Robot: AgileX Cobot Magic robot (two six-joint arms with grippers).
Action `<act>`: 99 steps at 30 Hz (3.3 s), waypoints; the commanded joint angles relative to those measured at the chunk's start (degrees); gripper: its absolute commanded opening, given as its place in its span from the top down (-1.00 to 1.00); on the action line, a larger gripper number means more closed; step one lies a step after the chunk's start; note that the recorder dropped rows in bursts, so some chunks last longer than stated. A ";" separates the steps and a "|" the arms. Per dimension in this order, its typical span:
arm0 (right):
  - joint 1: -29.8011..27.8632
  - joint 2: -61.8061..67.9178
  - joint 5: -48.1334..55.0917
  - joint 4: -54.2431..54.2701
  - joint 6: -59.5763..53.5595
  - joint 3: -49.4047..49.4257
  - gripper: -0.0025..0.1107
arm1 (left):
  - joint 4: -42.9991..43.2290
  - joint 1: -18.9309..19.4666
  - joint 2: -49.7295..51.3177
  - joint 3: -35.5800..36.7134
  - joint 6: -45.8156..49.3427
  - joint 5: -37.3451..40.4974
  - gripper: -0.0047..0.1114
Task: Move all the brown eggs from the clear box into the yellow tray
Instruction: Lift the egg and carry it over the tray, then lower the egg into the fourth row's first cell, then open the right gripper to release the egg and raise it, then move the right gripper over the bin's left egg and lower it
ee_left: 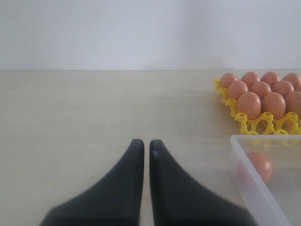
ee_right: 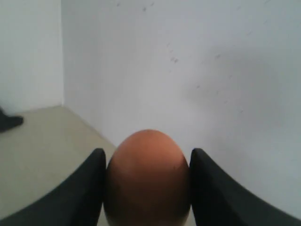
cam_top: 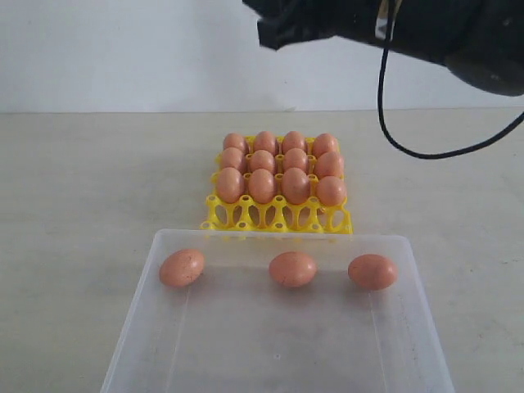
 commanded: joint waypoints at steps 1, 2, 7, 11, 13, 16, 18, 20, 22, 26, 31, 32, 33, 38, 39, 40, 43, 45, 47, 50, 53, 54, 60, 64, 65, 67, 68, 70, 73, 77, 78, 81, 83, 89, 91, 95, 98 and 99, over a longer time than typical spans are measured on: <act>-0.51 3.47 -5.54 -10.64 10.06 -0.55 0.96 | -0.06 -0.49 -0.12 0.23 0.15 0.00 0.85; -0.40 4.67 -7.22 -10.86 11.09 -0.55 0.96 | -0.06 -0.49 -0.12 0.23 0.15 0.00 0.85; 0.57 12.29 -14.80 -11.43 18.12 -0.55 0.96 | -0.06 -0.49 -0.12 0.23 0.15 0.00 0.85; 0.92 20.26 -25.88 -11.64 22.82 -1.50 0.96 | -0.06 -0.49 -0.12 0.23 0.15 0.00 0.85; 0.92 23.02 -27.95 -11.64 25.16 -2.78 0.96 | -0.06 -0.49 -0.12 0.23 0.15 0.00 0.85; 0.92 26.87 -29.27 -11.79 25.78 -5.05 0.96 | -0.06 -0.49 -0.12 0.23 0.15 0.00 0.85; 0.92 28.63 -29.38 -13.13 24.66 -6.35 0.96 | -0.06 -0.49 -0.12 0.23 0.15 0.00 0.85; 1.01 29.84 -28.51 -15.81 23.41 -7.48 0.96 | -0.06 -0.49 -0.12 0.23 0.15 0.00 0.85; 1.30 30.26 -25.48 -18.93 22.48 -8.33 0.96 | -0.06 -0.49 -0.12 0.23 0.15 0.00 0.85; 2.27 30.36 -20.00 -24.51 19.97 -8.56 0.96 | -0.06 -0.49 -0.12 0.23 0.15 0.00 0.85; 2.74 30.36 -16.42 -28.89 16.70 -8.56 0.96 | -0.06 -0.49 -0.12 0.23 0.15 0.00 0.85; 2.89 30.36 -14.86 -29.48 16.57 -8.56 0.96 | -0.06 -0.49 -0.12 0.23 0.15 0.00 0.85; 2.94 30.36 -13.85 -30.11 16.17 -8.56 0.96 | -0.06 -0.49 -0.12 0.23 0.15 0.00 0.85; 3.03 30.36 -10.62 -31.52 15.59 -8.56 0.96 | -0.06 -0.49 -0.12 0.23 0.15 0.00 0.85; 3.03 30.36 -9.99 -31.52 15.12 -8.56 0.96 | -0.06 -0.49 -0.12 0.23 0.15 0.00 0.85; 3.03 30.36 -9.61 -31.52 14.38 -8.56 0.96 | -0.06 -0.49 -0.12 0.23 0.15 0.00 0.85; 3.03 30.36 -8.75 -31.52 12.36 -8.56 0.96 | -0.06 -0.49 -0.12 0.23 0.15 0.00 0.85; 3.03 30.36 -8.56 -31.52 12.05 -8.56 0.96 | -0.06 -0.49 -0.12 0.23 0.15 0.00 0.85; 3.09 30.36 -8.33 -31.52 12.05 -8.56 0.95 | -0.06 -0.49 -0.12 0.23 0.15 0.00 0.85; 3.55 30.36 -7.54 -31.57 11.74 -8.56 0.79 | -0.06 -0.49 -0.12 0.23 0.15 0.00 0.85; 4.56 30.36 -7.21 -31.71 11.19 -8.56 0.21 | -0.06 -0.49 -0.12 0.23 0.15 0.00 0.85; 4.81 30.36 -7.00 -31.71 11.19 -8.56 0.12 | -0.06 -0.49 -0.12 0.23 0.15 0.00 0.85; 5.28 30.36 -3.49 -30.78 11.19 -8.56 0.00 | -0.06 -0.49 -0.12 0.23 0.15 0.00 0.85; 5.28 28.46 -4.88 -28.34 11.19 -8.68 0.00 | -0.06 -0.49 -0.12 0.23 0.15 0.00 0.85; 5.28 26.71 -4.88 -28.34 11.19 -8.68 0.00 | -0.06 -0.49 -0.12 0.23 0.15 0.00 0.85; 5.28 21.36 -3.83 -28.34 12.31 -8.68 0.00 | -0.06 -0.49 -0.12 0.23 0.15 0.00 0.85; 5.28 17.80 -1.10 -28.34 15.60 -8.68 0.00 | -0.06 -0.49 -0.12 0.23 0.15 0.00 0.85; 5.41 12.34 6.02 -31.20 28.50 -8.68 0.01 | -0.06 -0.49 -0.12 0.23 0.15 0.00 0.85; 5.41 5.04 11.40 -51.73 52.60 -8.36 0.00 | -0.06 -0.49 -0.12 0.23 0.15 0.00 0.85; 3.94 -0.46 9.07 -51.73 55.03 -4.82 0.00 | -0.06 -0.49 -0.12 0.23 0.15 0.00 0.85; 3.94 -1.39 9.50 -51.73 52.29 -4.16 0.00 | -0.06 -0.49 -0.12 0.23 0.15 0.00 0.85; 3.94 -2.54 25.00 -51.73 36.79 -3.03 0.13 | -0.06 -0.49 -0.12 0.23 0.15 0.00 0.85; 3.94 -2.54 53.05 -51.73 28.76 -3.03 0.44 | -0.06 -0.49 -0.12 0.23 0.15 0.00 0.85; -12.14 -3.37 92.43 -0.15 -5.21 -3.26 0.96 | -0.06 -0.49 -0.12 0.23 0.15 0.00 0.85; -20.00 -3.80 101.78 44.11 -43.11 -3.15 0.96 | -0.06 -0.49 -0.12 0.23 0.15 0.00 0.85; -20.13 -3.80 106.66 95.83 -84.63 -2.54 0.96 | -0.06 -0.49 -0.12 0.23 0.15 0.00 0.85; -10.75 -3.80 106.66 100.28 -110.34 -2.54 0.92 | -0.06 -0.49 -0.12 0.23 0.15 0.00 0.85; -8.20 -3.80 105.78 98.35 -113.50 -2.54 0.86 | -0.06 -0.49 -0.12 0.23 0.15 0.00 0.85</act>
